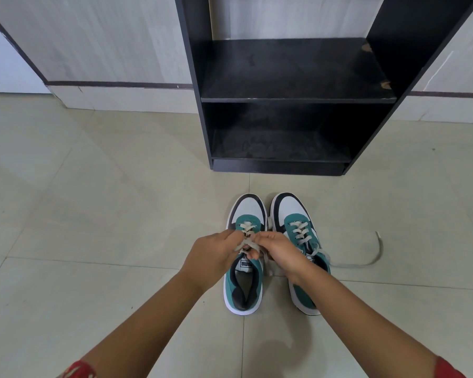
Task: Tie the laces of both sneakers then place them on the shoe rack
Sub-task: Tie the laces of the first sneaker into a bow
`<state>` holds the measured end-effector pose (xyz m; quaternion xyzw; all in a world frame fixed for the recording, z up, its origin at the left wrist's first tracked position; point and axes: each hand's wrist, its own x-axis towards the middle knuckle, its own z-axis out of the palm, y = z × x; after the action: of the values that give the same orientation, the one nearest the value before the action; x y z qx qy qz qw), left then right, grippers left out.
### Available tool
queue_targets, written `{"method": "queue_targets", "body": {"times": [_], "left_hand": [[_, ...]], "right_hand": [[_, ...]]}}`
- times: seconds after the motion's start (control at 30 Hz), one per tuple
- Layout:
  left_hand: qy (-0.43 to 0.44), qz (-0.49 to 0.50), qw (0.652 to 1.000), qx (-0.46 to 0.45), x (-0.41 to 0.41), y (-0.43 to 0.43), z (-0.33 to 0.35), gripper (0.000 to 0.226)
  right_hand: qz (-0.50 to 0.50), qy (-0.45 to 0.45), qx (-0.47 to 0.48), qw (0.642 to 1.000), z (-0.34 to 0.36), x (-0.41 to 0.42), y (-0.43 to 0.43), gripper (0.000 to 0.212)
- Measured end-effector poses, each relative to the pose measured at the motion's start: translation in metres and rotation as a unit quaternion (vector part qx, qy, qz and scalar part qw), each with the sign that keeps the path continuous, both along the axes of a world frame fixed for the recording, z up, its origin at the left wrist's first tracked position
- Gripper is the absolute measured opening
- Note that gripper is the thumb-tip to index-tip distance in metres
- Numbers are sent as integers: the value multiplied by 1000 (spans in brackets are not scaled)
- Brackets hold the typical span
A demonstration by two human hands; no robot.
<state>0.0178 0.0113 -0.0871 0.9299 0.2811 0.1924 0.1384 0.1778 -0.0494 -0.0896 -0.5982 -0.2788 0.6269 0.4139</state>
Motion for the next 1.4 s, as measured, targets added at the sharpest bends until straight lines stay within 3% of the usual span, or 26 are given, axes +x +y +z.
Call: {"method": "queue_targets", "body": {"times": [0.07,0.1,0.17,0.2,0.23,0.3,0.37,0.53,0.57,0.67,0.7,0.87,1.0,1.1,1.17,1.27,1.33,1.4], "left_hand": [[-26,91,988,-125,4,-2,5,20],[-46,133,960,-242,6,-2,7,25],[-126,185,840,-495,7,5,9,31],[-151,203,775,-579,6,8,12,33],[-154,217,732,-628,4,11,13,34],[-137,227,698,-666,1,11,14,33],[-135,231,687,-676,1,9,13,31],[-126,239,678,-683,3,4,17,19],[-134,245,659,-698,3,4,20,21],[-203,241,560,-766,-2,8,24,36],[-214,230,544,-778,-4,9,24,34],[-161,179,605,-759,-5,2,24,28],[-152,217,682,-682,4,-4,20,15],[-154,241,710,-644,8,-2,20,13],[-146,255,700,-651,6,0,18,10],[-172,290,630,-700,-3,3,9,12],[-199,306,578,-729,-9,2,0,14],[-224,317,529,-754,-15,0,-8,15]], "right_hand": [[-27,0,5,1000,-1,-1,-1,26],[-32,-6,12,999,1,-2,-2,30],[-15,-69,41,997,5,-3,-6,42],[5,-127,60,990,5,-3,-10,46],[26,-187,80,979,3,-3,-14,45],[48,-244,101,963,-4,-4,-21,34],[41,-240,109,964,-8,-8,-24,19],[60,-257,107,959,-7,-10,-20,26],[58,-257,104,959,-7,-8,-19,27],[35,-257,101,961,-9,-5,-19,26],[27,-252,99,962,-9,-4,-20,26],[21,-241,101,965,-9,-5,-19,30],[28,-241,98,965,-8,-5,-18,29],[41,-231,85,968,-5,-4,-18,26],[35,-237,71,968,-6,0,-19,22],[-45,-233,30,971,-7,9,-22,21],[-119,-122,-1,985,-6,11,-28,27],[-192,80,-6,978,-5,10,-33,39]]}}
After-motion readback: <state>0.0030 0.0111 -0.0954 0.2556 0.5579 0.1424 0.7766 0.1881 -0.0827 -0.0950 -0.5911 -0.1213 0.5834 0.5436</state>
